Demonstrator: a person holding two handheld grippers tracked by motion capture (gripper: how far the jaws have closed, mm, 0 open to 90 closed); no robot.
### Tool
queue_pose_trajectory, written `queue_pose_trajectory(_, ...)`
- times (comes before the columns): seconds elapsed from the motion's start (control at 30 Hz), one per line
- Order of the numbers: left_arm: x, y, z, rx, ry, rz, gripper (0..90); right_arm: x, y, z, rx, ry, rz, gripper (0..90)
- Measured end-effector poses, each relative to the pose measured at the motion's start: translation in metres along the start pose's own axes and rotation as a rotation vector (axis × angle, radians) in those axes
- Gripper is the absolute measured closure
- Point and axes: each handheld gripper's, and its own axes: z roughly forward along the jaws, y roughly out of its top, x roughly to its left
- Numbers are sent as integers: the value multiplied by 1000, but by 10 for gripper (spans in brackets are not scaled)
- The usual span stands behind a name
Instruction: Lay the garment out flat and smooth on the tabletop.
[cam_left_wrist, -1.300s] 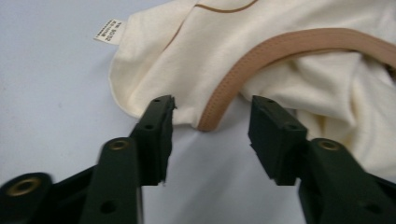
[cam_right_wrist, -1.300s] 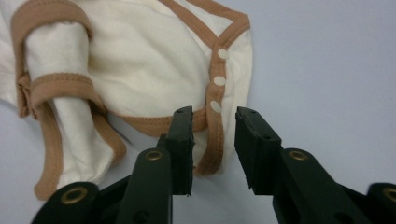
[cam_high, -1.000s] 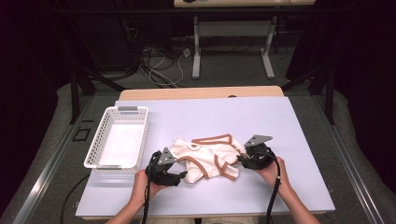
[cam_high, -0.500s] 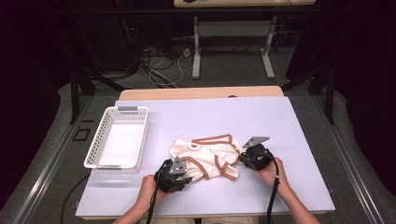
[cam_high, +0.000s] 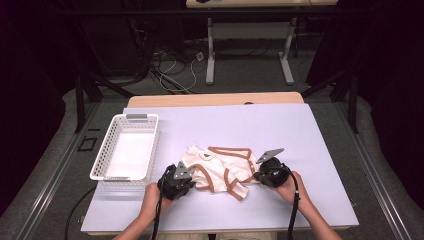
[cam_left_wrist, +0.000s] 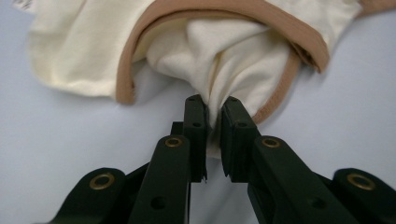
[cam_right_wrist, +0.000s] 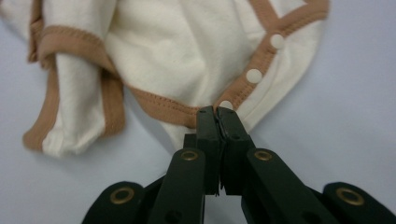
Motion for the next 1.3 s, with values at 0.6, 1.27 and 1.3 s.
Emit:
queue_pose_trajectory(0.6, 6, 5, -6, 10, -7, -48, 535, -12, 12, -2, -175, -58, -9, 628)
queue_pose_trajectory(1.27, 9, 4, -1, 13, -75, -32, 787, -42, 56, 52, -145, -76, 22, 685)
queue_pose_trajectory(1.3, 9, 3, -1, 7, -75, -32, 796, -42, 56, 54, -146, -70, 29, 710)
